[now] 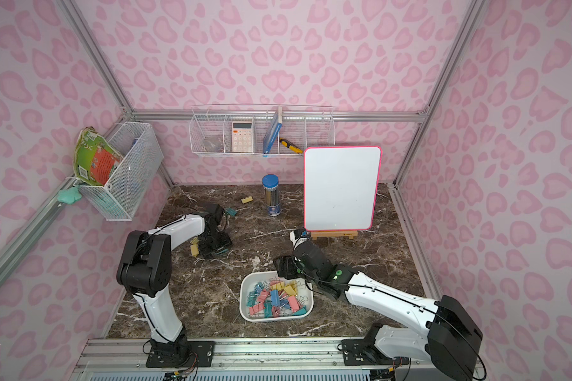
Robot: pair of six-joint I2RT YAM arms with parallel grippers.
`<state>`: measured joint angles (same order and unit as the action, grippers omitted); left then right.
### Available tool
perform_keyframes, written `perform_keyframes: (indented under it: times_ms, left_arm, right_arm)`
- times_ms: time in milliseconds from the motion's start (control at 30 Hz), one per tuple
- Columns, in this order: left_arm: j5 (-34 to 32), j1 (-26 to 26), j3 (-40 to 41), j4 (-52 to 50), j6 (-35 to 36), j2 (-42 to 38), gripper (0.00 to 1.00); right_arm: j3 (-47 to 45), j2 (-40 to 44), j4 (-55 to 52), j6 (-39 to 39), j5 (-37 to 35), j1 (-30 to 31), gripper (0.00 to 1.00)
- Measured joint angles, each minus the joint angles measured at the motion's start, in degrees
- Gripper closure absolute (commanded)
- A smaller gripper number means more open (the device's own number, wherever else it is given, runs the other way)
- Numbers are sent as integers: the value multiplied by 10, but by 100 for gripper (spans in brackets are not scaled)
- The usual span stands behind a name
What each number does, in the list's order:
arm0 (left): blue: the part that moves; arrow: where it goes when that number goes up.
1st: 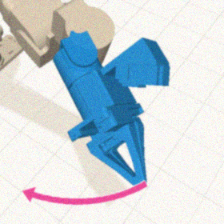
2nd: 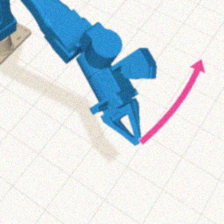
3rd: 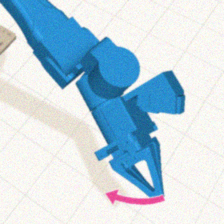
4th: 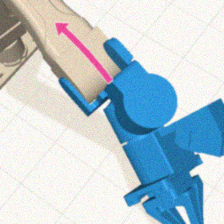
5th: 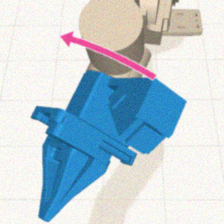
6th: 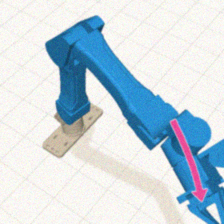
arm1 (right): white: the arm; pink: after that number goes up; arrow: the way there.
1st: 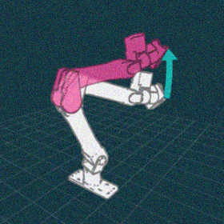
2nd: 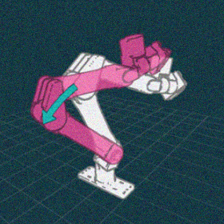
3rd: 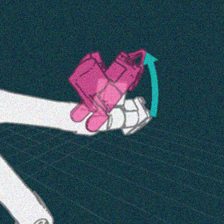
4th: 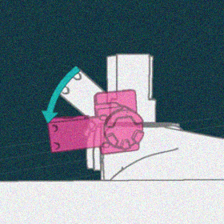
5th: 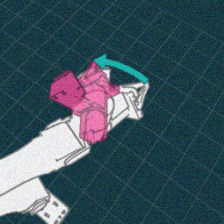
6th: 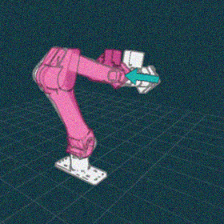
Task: Put the binder clips in the storage box
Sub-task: Pick up the binder clip at the center of the board, then place the binder clip in the storage box.
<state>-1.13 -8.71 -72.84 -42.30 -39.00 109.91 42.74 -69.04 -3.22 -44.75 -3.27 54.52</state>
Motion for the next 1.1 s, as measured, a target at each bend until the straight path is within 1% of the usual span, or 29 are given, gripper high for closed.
perform_keyframes:
  times_ms: [100, 200, 233, 367, 500, 567, 633, 667, 700, 800, 933, 1033, 1100]
  left_arm:
    - [-10, -6, -13, -12, 3, 9, 38]
    - [-19, -12, -18, -15, 4, 12, 48]
    - [-22, -13, -18, -16, 5, 12, 50]
    - [-24, -14, -18, -26, 9, 4, 54]
    - [-8, -17, -21, -42, 16, -31, 55]
    - [17, -22, -26, -52, 19, -57, 54]
    - [37, -30, -35, -65, 26, -85, 54]
    - [51, -35, -41, -73, 33, -100, 54]
    - [65, -44, -48, -83, 37, -116, 54]
    - [103, -76, -55, -108, 65, -171, 55]
    - [160, -129, -42, -126, 103, -264, 56]
    - [189, -185, -17, -122, 126, -321, 56]
    - [210, -234, 7, -106, 140, -351, 56]
  right_arm:
    - [0, -3, 0, 0, 0, 0, 25]
    - [1, -3, 0, 0, 0, 0, 25]
    - [1, -3, 0, 0, 0, 0, 25]
    - [1, -3, 1, -2, 0, 0, 24]
    - [-4, 3, 4, -6, 1, -5, 20]
    - [-12, 10, 5, -9, 5, -21, 19]
    - [-26, 22, 9, -15, 11, -44, 16]
    - [-36, 32, 10, -15, 16, -60, 13]
    - [-45, 41, 13, -15, 24, -73, 10]
    - [-66, 66, 16, -14, 40, -113, 5]
    - [-77, 84, 21, -11, 61, -154, 2]
    - [-77, 87, 26, -7, 69, -167, 2]
    - [-76, 85, 30, -5, 75, -175, 2]
